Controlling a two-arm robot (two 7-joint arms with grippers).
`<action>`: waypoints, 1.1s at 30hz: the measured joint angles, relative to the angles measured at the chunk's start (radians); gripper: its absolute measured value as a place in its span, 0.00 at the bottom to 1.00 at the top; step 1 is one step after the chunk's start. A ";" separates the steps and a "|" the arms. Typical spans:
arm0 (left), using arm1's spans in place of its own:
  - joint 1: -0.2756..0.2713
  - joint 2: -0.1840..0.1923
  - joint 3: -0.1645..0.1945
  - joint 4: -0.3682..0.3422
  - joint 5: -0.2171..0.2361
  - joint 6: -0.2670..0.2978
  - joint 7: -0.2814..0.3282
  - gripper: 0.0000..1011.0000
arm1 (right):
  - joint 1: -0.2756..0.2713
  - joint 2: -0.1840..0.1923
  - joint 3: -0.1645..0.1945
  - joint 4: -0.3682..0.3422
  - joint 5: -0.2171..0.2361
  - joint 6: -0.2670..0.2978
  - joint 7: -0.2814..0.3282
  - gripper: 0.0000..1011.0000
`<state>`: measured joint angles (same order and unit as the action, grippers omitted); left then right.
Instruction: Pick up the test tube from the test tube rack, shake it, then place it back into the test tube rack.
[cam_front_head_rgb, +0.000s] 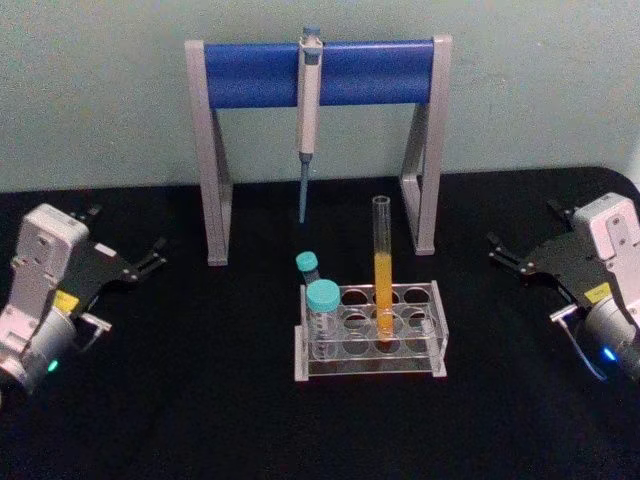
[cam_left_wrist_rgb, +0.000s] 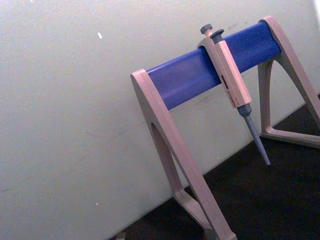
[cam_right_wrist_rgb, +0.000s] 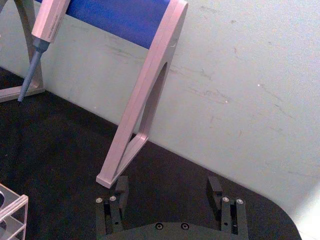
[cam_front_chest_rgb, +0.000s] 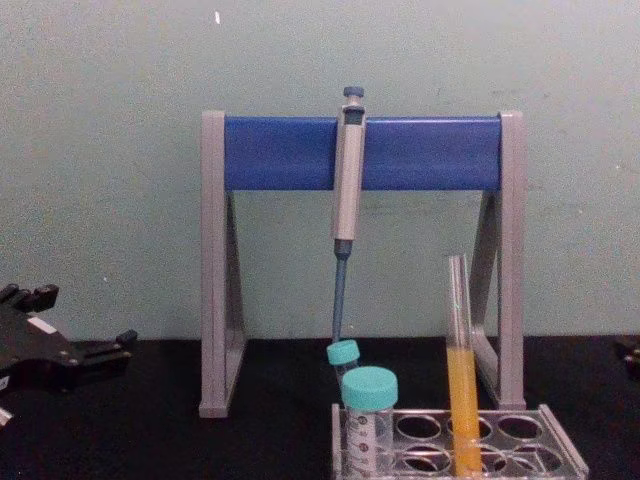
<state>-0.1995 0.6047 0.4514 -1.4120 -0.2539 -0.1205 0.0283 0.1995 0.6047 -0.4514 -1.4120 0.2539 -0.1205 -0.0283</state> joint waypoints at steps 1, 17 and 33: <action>0.000 0.000 0.000 0.000 0.000 0.000 0.000 0.99 | 0.000 0.000 0.000 0.000 0.000 0.000 0.000 0.99; 0.000 0.000 0.000 0.000 0.000 0.000 0.000 0.99 | 0.000 0.000 0.000 0.000 0.000 0.000 0.000 0.99; 0.000 0.000 0.000 0.000 0.000 0.000 0.000 0.99 | 0.000 0.000 0.000 0.000 0.000 0.000 0.000 0.99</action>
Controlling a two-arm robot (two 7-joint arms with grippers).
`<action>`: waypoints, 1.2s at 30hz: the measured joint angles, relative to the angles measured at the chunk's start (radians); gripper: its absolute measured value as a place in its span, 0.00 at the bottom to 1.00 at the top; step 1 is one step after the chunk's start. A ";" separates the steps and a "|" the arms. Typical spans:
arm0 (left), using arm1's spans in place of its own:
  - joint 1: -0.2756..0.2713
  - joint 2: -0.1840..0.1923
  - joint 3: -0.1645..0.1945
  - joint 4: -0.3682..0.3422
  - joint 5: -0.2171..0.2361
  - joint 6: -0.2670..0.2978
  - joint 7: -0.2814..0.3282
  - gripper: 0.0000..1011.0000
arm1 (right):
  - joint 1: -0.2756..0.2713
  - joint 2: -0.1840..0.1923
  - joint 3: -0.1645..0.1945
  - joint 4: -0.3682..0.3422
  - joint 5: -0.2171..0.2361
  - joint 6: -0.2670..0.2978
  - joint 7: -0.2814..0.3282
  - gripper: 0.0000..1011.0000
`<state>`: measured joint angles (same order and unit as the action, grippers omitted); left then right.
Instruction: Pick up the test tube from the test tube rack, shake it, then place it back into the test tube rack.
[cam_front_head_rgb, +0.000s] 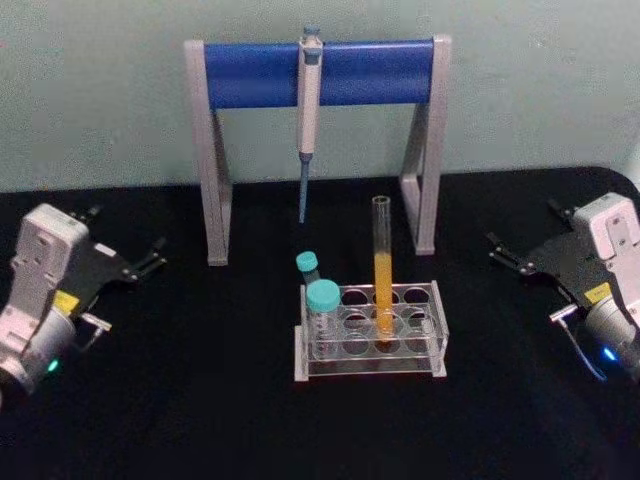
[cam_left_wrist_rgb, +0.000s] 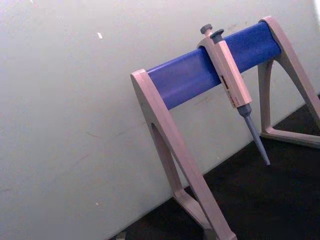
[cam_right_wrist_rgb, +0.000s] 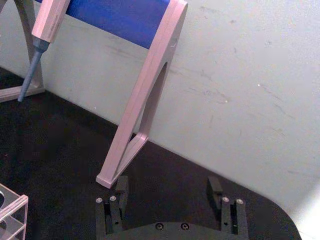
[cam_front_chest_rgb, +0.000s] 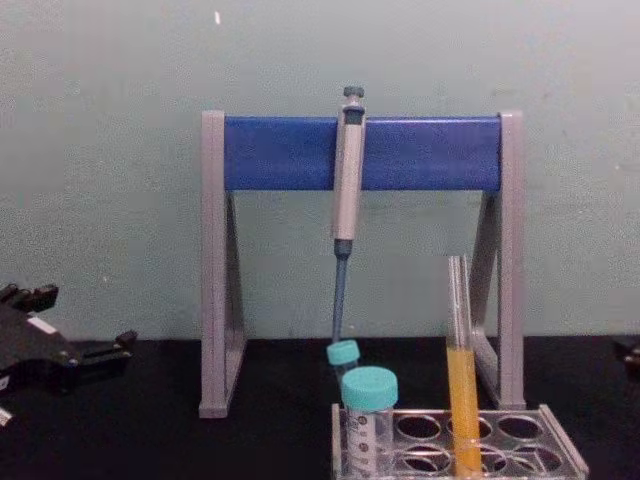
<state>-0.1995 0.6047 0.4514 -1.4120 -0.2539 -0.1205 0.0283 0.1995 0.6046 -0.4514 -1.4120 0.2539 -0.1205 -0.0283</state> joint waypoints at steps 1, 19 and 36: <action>0.000 0.000 0.000 0.000 0.000 0.000 0.000 0.99 | 0.000 0.000 0.000 0.000 0.000 0.000 0.000 0.99; 0.000 0.000 0.000 0.000 0.000 0.000 0.000 0.99 | 0.000 0.000 0.000 0.000 0.000 0.000 0.000 0.99; 0.000 0.000 0.000 0.000 0.000 0.000 0.000 0.99 | -0.077 0.009 0.080 -0.104 0.112 0.062 0.106 0.99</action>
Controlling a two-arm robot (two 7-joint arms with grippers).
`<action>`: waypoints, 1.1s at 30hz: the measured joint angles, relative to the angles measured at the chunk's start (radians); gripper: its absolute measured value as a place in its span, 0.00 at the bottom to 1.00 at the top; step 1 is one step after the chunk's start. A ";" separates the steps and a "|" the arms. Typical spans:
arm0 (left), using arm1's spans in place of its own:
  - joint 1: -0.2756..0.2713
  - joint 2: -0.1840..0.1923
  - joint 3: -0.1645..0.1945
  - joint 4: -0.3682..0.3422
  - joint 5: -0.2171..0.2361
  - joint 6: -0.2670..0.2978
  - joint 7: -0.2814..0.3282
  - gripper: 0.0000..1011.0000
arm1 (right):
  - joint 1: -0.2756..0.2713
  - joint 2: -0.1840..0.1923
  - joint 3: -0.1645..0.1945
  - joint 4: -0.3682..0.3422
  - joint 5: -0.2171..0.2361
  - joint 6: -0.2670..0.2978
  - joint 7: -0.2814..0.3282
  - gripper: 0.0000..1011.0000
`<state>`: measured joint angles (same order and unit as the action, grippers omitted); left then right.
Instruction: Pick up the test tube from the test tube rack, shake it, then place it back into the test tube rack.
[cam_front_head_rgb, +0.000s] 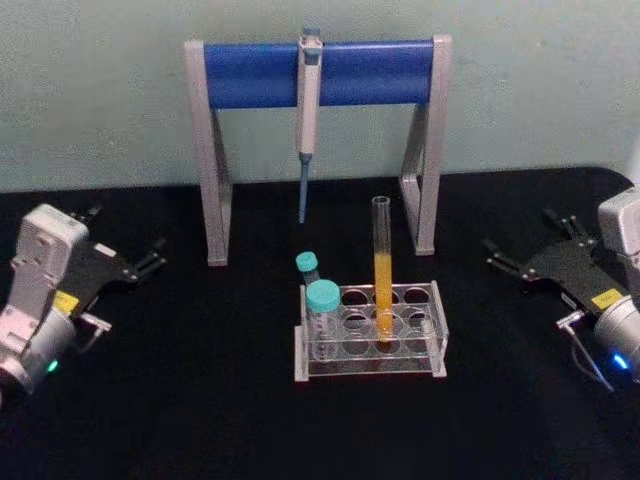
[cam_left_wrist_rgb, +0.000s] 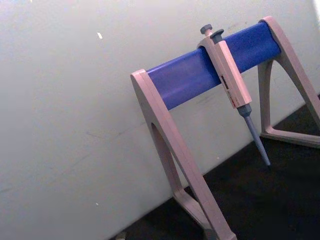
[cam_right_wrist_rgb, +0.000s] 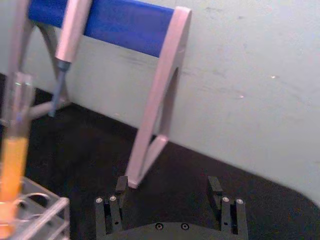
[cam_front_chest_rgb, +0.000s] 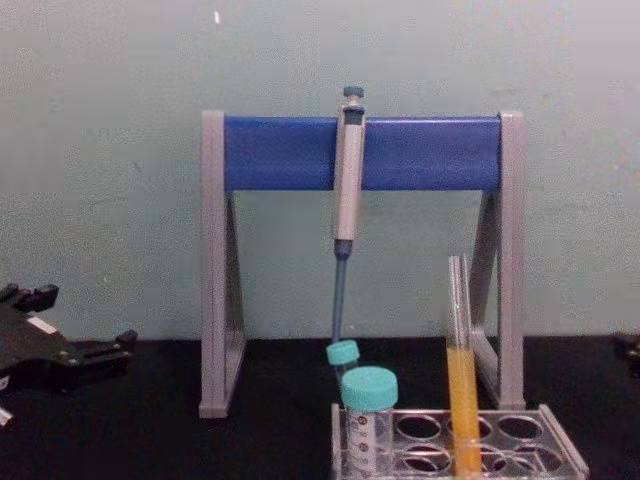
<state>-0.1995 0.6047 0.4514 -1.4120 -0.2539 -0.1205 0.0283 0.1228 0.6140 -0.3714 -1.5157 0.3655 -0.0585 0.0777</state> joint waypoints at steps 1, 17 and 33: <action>0.000 0.000 0.000 0.000 0.000 0.000 0.000 0.99 | -0.004 0.002 0.003 -0.007 0.008 0.004 0.009 0.99; 0.000 0.000 0.000 0.000 0.000 0.000 0.000 0.99 | -0.059 0.018 0.038 -0.156 0.166 0.131 0.219 0.99; 0.000 0.000 0.000 0.000 0.000 0.000 0.000 0.99 | 0.030 -0.031 -0.029 -0.129 0.142 0.256 0.325 0.99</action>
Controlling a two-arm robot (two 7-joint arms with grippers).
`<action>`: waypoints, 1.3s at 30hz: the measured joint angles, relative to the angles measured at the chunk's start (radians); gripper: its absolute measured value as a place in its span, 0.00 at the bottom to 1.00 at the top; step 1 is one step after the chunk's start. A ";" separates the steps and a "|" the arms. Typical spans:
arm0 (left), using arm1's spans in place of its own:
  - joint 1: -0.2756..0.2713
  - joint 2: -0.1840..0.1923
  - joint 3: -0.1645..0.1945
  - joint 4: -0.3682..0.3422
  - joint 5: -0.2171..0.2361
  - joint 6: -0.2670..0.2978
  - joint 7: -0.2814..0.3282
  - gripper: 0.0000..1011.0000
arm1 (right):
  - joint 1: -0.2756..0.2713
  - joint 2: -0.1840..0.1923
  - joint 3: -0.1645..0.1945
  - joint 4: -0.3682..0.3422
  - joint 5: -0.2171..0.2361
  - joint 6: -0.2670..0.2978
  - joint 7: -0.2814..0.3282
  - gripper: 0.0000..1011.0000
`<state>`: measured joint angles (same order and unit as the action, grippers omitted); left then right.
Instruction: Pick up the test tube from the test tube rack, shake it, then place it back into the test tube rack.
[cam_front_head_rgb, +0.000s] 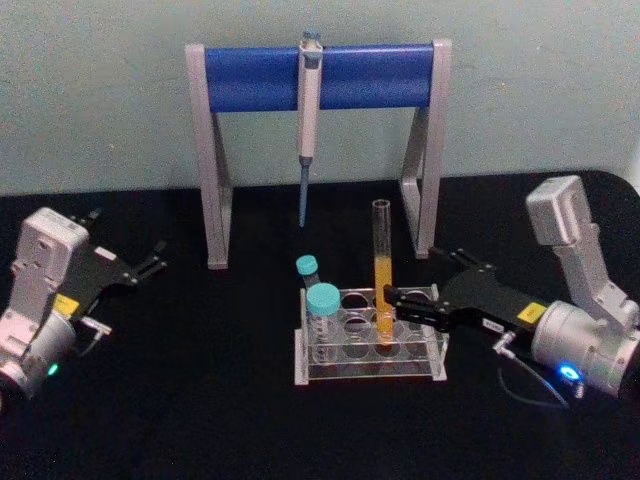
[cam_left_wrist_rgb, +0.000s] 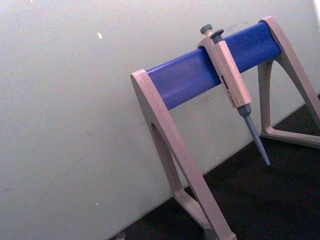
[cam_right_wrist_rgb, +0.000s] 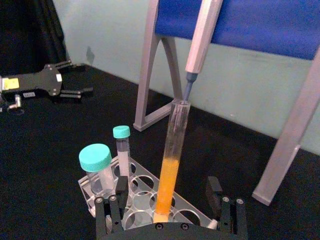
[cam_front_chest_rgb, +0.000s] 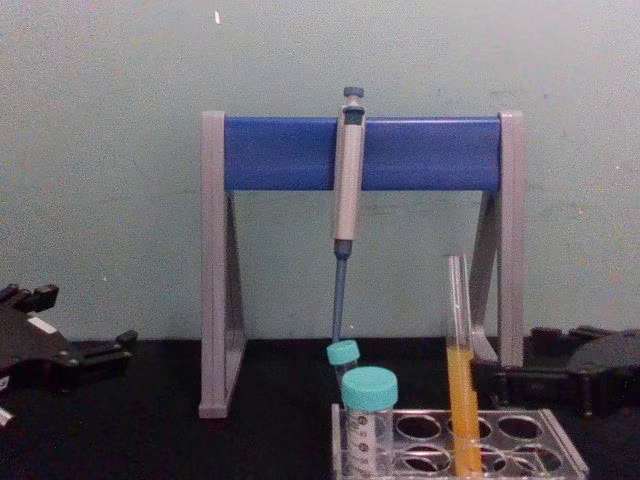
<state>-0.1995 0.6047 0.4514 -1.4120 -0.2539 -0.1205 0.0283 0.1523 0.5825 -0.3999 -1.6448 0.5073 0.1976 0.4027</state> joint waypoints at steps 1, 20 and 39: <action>0.000 0.000 0.000 0.000 0.000 0.000 0.000 0.99 | 0.015 -0.009 -0.009 0.013 -0.008 0.009 0.004 0.99; 0.000 0.000 0.000 0.000 0.000 0.000 0.000 0.99 | 0.148 -0.142 -0.054 0.171 -0.033 0.078 -0.015 0.99; 0.000 0.000 0.000 0.000 0.000 0.000 0.000 0.99 | 0.171 -0.172 -0.063 0.201 -0.071 0.072 -0.023 0.99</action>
<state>-0.1995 0.6047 0.4514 -1.4120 -0.2539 -0.1205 0.0283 0.3236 0.4108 -0.4629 -1.4434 0.4361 0.2697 0.3800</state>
